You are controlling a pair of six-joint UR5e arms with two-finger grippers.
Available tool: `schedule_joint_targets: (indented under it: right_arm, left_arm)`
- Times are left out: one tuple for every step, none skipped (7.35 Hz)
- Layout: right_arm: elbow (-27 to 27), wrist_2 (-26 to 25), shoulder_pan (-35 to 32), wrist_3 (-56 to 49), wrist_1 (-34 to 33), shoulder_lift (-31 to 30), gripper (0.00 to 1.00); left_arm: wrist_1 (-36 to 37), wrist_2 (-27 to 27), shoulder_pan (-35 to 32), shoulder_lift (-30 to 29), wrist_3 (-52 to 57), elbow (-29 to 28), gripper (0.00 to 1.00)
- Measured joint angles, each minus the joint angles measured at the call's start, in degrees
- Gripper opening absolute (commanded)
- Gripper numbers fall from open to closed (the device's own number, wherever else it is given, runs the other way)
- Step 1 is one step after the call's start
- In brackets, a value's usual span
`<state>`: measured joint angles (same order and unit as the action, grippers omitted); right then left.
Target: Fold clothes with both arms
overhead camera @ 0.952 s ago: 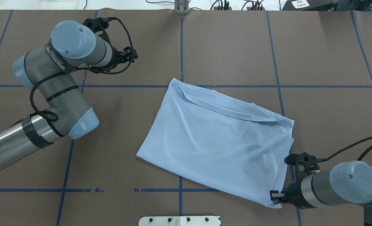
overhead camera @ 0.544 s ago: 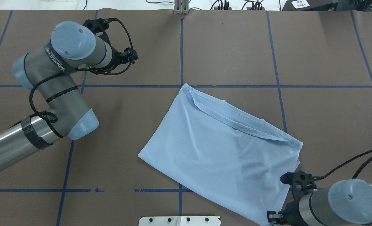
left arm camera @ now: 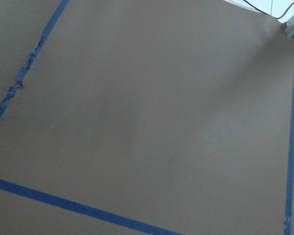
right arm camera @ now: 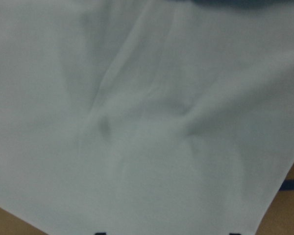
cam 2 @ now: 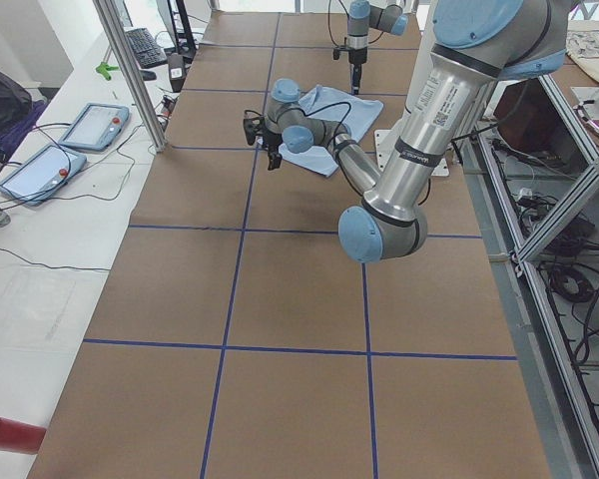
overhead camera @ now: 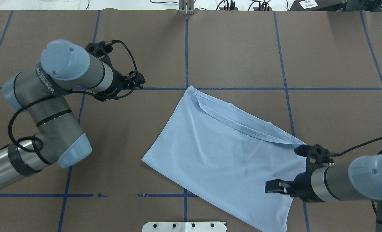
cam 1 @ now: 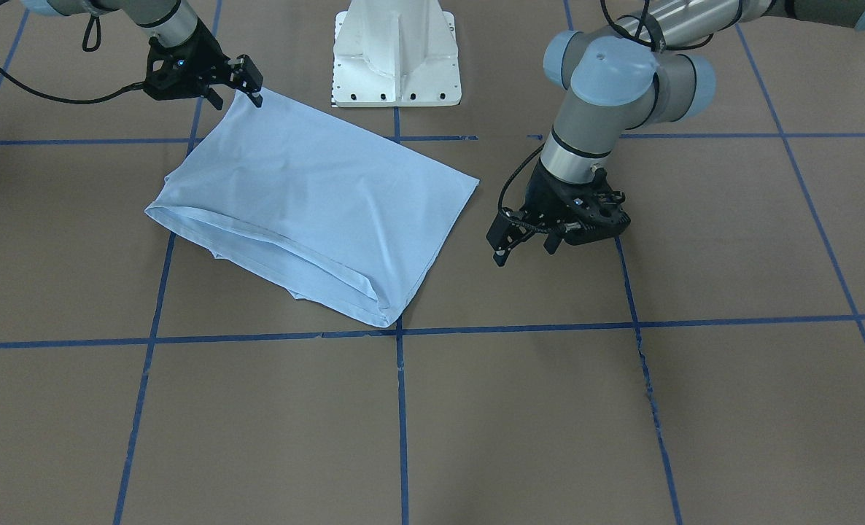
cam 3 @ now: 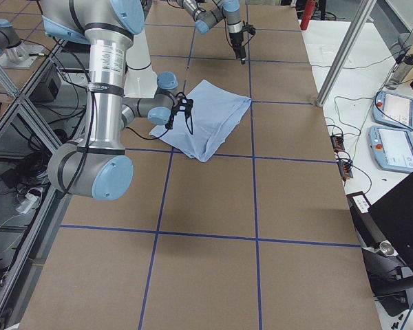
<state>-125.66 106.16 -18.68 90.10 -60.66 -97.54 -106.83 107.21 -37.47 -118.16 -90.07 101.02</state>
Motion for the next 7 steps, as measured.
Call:
schedule_joint_targets:
  right_arm:
    - [0.34,-0.17,-3.72,0.00,0.01,1.93,1.00]
    - [0.85,-0.63,-6.20,-0.01,0.02,3.98,1.00]
    - [1.54,-1.24,-7.45,-0.01,0.02,5.81,1.00]
    - [2.10,-1.56,-7.95,-0.01,0.02,6.89,1.00]
    - [2.45,-1.68,-8.15,-0.01,0.02,7.47,1.00]
    - [2.61,-1.72,-8.31,-0.01,0.02,7.69,1.00]
    - [2.69,-1.74,-8.50,-0.03,0.00,7.76,1.00]
  left_arm:
    - [0.06,-0.35,4.11,1.21,-7.50,1.97,0.99]
    - [0.59,-2.15,9.03,1.76,-14.83,2.81,0.99]
    - [2.11,-4.94,13.65,1.96,-20.27,2.92,0.98]
    - [4.15,-7.10,16.78,2.07,-23.62,2.92,0.96]
    - [5.88,-8.07,18.20,2.14,-25.27,2.99,0.92]
    - [6.87,-8.42,18.72,2.08,-25.99,2.95,0.89]
    - [7.29,-8.56,18.87,1.97,-26.21,2.74,0.83]
